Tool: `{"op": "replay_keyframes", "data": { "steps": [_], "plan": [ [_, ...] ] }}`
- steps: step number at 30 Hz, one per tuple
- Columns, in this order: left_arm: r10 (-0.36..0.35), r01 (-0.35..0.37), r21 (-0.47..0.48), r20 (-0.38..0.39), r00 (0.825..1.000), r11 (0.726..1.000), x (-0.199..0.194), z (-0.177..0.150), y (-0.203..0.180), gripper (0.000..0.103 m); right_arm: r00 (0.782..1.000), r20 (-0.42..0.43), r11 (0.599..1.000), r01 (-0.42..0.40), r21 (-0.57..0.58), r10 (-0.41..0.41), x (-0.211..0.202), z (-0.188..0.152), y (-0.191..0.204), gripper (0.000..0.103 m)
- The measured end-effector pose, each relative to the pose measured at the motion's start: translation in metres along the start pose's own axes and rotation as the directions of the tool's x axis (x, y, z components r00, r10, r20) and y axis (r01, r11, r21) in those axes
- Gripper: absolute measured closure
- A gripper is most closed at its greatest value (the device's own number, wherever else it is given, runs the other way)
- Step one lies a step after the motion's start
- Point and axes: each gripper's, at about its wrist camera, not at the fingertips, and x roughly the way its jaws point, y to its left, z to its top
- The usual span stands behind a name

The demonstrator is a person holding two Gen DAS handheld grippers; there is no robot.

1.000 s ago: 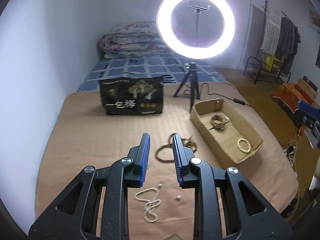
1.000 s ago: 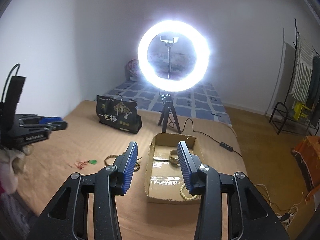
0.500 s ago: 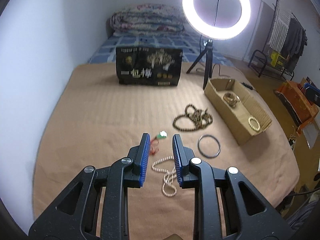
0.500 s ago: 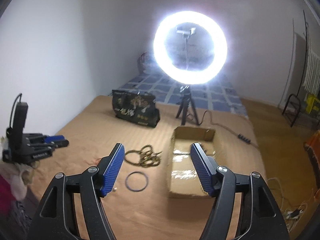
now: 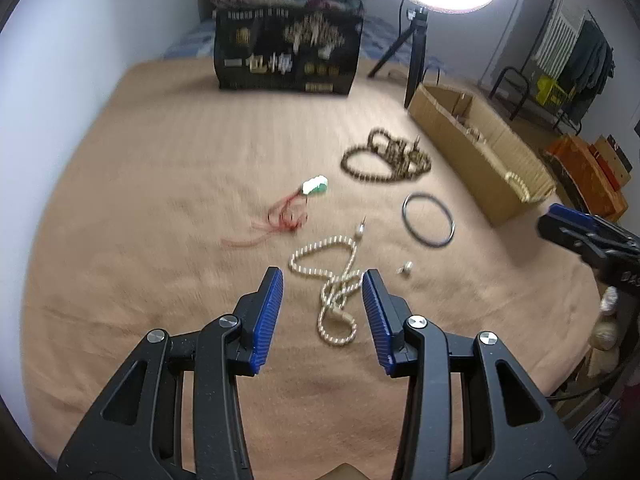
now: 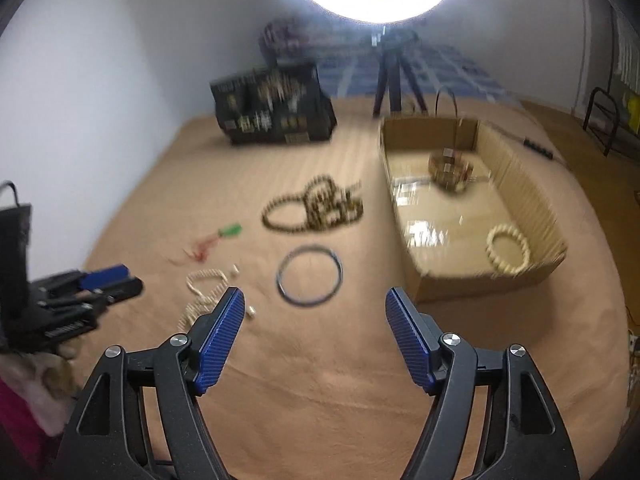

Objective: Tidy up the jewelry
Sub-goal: 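Lift both open tools out of the box back over the jewelry, then grasp the blue bangle with the right tool while the left tool grasps the pearl necklace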

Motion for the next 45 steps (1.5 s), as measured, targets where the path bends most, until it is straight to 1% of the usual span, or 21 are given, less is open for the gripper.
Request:
{"op": "replay_keyframes", "data": {
  "steps": [3,8,11,14,19,22,26,32,34,36,39,40,42,45],
  "plan": [
    [-0.009,0.009,-0.015,-0.036,0.999,1.000,0.016,-0.008,0.005,0.061,0.999,-0.035,1.000,-0.006,0.010,0.006,0.022,-0.008,0.000,0.030],
    [-0.029,0.027,-0.028,-0.083,0.996,0.999,0.038,-0.015,0.007,0.061,0.998,-0.054,0.999,-0.012,0.032,0.014,0.044,-0.009,-0.003,0.030],
    [-0.039,0.037,-0.022,-0.092,0.995,0.999,0.045,-0.013,0.004,0.061,0.998,-0.063,1.000,0.007,0.019,-0.006,0.057,-0.008,-0.001,0.030],
    [-0.040,0.040,-0.002,-0.095,0.995,0.999,0.053,-0.011,-0.002,0.061,0.997,-0.077,1.000,0.008,0.014,-0.007,0.068,-0.008,0.001,0.030],
    [-0.051,0.052,0.002,-0.108,0.993,0.999,0.063,-0.008,-0.003,0.061,0.995,-0.096,1.000,0.008,-0.008,-0.009,0.084,-0.006,0.009,0.030],
    [-0.057,0.057,0.000,-0.117,0.992,0.998,0.070,-0.007,-0.003,0.061,0.994,-0.107,0.999,0.022,-0.028,-0.025,0.093,-0.006,0.012,0.030],
    [-0.059,0.059,-0.002,-0.134,0.989,0.998,0.080,-0.006,-0.002,0.061,0.990,-0.136,0.999,0.032,-0.020,-0.035,0.107,-0.008,0.010,0.030],
    [-0.056,0.058,0.010,-0.134,0.989,0.998,0.087,-0.004,-0.005,0.061,0.991,-0.125,0.999,0.041,-0.024,-0.044,0.113,-0.004,0.008,0.030],
    [-0.054,0.056,0.013,-0.132,0.990,0.998,0.089,-0.003,-0.007,0.061,0.991,-0.124,0.999,0.044,-0.026,-0.047,0.116,-0.002,0.009,0.027],
    [-0.033,0.038,0.035,-0.132,0.991,0.999,0.091,-0.003,-0.010,0.061,0.991,-0.124,0.998,0.053,-0.040,-0.058,0.119,-0.002,0.012,0.025],
    [-0.005,0.013,0.060,-0.122,0.993,0.998,0.093,-0.003,-0.013,0.061,0.988,-0.125,0.994,0.079,-0.081,-0.088,0.124,-0.002,0.017,0.024],
    [-0.003,0.010,0.060,-0.117,0.993,0.998,0.093,-0.003,-0.013,0.064,0.988,-0.123,0.992,0.086,-0.094,-0.098,0.125,-0.002,0.019,0.024],
    [0.016,-0.009,0.060,-0.110,0.994,0.998,0.094,-0.002,-0.012,0.077,0.987,-0.121,0.991,0.090,-0.101,-0.102,0.126,-0.002,0.019,0.024],
    [0.022,-0.017,0.047,-0.107,0.994,0.999,0.095,0.000,-0.008,0.086,0.988,-0.117,0.990,0.094,-0.102,-0.105,0.129,-0.001,0.017,0.024]
  ]
}}
